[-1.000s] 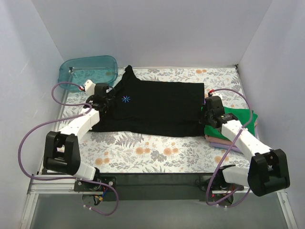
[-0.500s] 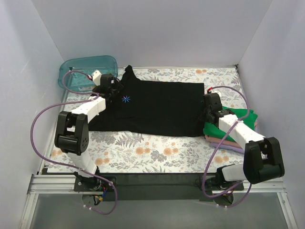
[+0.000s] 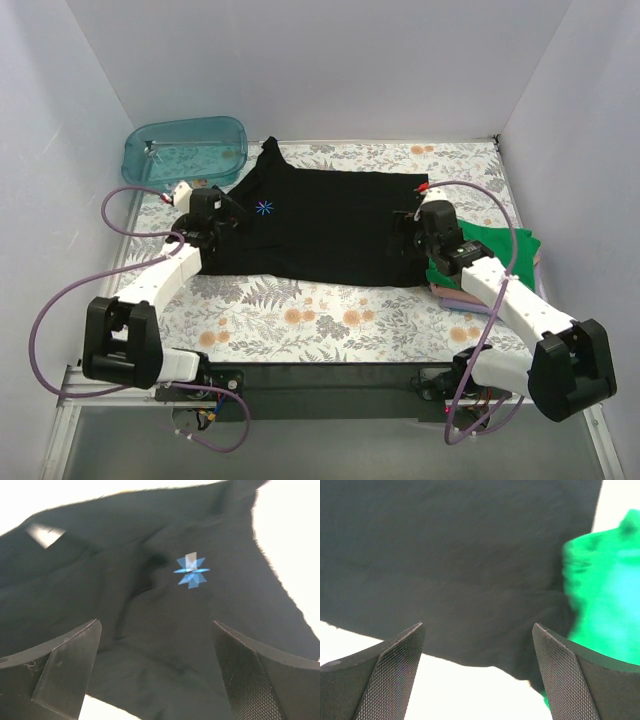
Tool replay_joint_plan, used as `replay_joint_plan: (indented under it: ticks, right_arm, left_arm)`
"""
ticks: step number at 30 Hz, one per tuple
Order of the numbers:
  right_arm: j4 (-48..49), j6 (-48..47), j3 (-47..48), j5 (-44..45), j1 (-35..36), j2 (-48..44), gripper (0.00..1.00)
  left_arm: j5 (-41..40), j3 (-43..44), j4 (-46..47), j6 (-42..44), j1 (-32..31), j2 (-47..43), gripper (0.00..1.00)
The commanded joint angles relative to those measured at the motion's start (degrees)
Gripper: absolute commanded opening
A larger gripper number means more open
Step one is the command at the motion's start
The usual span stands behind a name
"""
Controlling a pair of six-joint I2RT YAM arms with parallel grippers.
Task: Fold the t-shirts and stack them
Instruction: Fold the tshirt
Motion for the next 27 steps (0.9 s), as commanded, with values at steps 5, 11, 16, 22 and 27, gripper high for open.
replay_joint_plan:
  ticks: [5,11,16,22,27]
  right_arm:
    - [3.17,2.1,-1.86,-1.44,3.84,9.81,0.94]
    - [5.02,-1.07,-1.42,-1.96,3.84,18.78,0.94]
    - [5.02,1.83,-6.6,-4.52,4.98,16.88,0.93]
    - [5.11,8.77,-17.31,-7.24,9.99,5.73,0.93]
    - [2.05,14.74,-23.92,-7.24,13.86,-4.82,0.94]
  left_arm:
    - [3.8,-1.93,-1.12,-4.11,4.34,9.94,0.92]
    - [5.57,-2.36,-4.45,-7.36,7.51,16.19,0.92]
    - [3.29,-8.06,-10.42,-10.35,10.5,11.11,0.92]
    - [-5.67,-13.7,-21.31,-16.94,10.85,-1.81,0.92]
    - [-12.71,-17.3,-29.5,-24.92,13.05,-11.48,0.95]
